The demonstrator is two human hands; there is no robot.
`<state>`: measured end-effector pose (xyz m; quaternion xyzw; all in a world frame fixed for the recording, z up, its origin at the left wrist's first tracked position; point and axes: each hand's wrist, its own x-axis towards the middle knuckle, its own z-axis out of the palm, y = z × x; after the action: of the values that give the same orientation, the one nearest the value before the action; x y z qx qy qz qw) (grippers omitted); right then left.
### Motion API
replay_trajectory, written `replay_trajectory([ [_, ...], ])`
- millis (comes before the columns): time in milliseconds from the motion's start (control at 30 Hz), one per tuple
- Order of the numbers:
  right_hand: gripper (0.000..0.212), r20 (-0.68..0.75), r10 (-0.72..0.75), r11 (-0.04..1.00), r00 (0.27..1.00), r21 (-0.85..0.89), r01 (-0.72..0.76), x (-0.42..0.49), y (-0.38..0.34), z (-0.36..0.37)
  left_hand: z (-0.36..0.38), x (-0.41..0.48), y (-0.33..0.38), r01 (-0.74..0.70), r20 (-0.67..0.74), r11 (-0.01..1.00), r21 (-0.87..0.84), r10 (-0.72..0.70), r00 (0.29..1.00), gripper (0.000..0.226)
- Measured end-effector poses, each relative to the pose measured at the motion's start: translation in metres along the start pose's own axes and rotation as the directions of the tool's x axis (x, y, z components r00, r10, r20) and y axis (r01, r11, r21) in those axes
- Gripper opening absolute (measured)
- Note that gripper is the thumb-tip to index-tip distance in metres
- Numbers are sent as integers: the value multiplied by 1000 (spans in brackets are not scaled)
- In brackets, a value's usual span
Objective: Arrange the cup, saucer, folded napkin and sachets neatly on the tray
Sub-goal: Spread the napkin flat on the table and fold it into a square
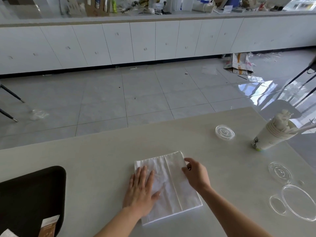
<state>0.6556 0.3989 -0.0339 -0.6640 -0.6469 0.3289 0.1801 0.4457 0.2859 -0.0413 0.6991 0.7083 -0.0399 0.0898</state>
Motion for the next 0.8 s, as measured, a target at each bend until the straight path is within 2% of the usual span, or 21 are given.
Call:
replay_trajectory([
  [100, 39, -43, -74, 990, 996, -124, 69, -4, 3, 0, 10, -2, -4, -19, -37, 1000, -3, 19, 999, 76],
  [200, 44, -100, -267, 926, 958, -302, 226, -9, 6, 3, 15, 1, -5, -22, -51, 1000, -6, 22, 998, 78],
  [300, 58, 18, -391, 848, 920, -383, 368, -7, 10, 10, 13, 8, -5, -18, -77, 999, -41, 14, 997, 78],
  [367, 68, 134, -388, 789, 912, -464, 404, -3, 13, 19, 13, 15, -3, 6, -90, 999, -37, -9, 996, 79],
  [433, 74, 183, -378, 744, 908, -523, 415, -1, 16, 26, 15, 20, -2, 17, -93, 999, -46, -21, 995, 82],
  [600, 84, 214, -317, 722, 924, -578, 381, 2, 27, 35, 32, 24, -6, -5, -67, 998, -55, 1, 998, 84],
  [800, 82, 205, -331, 725, 921, -570, 387, 0, 28, 33, 24, 21, -3, 6, -107, 999, -50, -12, 994, 82],
])
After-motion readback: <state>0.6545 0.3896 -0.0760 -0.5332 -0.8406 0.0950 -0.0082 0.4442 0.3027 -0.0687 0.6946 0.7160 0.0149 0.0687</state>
